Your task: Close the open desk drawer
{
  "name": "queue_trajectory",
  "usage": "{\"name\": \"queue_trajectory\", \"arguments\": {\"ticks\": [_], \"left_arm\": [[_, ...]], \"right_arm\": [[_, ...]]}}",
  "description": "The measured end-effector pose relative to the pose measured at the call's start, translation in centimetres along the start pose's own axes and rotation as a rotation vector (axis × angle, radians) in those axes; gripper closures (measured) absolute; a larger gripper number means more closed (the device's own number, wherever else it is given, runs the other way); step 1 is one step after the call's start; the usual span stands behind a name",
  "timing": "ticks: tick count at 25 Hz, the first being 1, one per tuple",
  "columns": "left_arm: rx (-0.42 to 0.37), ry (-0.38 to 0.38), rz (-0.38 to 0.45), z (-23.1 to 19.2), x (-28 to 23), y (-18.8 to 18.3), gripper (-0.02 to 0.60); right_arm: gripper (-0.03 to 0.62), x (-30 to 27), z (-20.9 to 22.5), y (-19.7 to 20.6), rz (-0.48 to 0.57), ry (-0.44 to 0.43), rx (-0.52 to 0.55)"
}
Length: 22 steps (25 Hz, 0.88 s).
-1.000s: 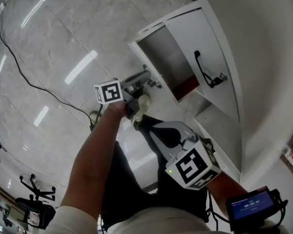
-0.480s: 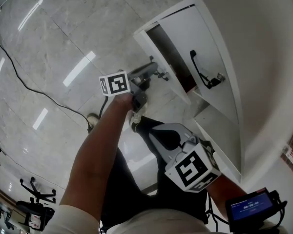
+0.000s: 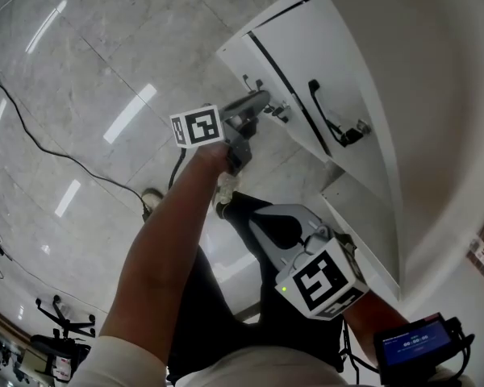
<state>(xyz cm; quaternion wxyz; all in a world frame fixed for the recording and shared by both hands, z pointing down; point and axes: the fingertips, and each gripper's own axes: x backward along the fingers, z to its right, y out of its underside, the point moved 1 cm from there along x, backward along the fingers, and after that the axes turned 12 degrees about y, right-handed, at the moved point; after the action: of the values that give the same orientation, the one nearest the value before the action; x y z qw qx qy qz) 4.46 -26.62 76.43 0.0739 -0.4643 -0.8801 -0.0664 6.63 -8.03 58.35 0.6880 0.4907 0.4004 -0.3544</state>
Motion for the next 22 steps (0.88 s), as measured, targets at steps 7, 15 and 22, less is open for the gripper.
{"name": "queue_trajectory", "arguments": {"ticks": [7,15,22], "left_arm": [[-0.003,0.029,0.009,0.3,-1.6,-0.7,0.558],[-0.014,-0.009,-0.004,-0.8,-2.2,-1.2,0.552],[-0.053,-0.138,-0.050,-1.8,0.8,-0.5,0.499]], "right_arm": [[0.591,-0.2,0.3,0.2,-0.016,0.005,-0.005],[0.591,-1.2,0.8,0.0,-0.048,0.014,-0.010],[0.591,-1.3,1.4,0.6,-0.051,0.022,-0.018]]}}
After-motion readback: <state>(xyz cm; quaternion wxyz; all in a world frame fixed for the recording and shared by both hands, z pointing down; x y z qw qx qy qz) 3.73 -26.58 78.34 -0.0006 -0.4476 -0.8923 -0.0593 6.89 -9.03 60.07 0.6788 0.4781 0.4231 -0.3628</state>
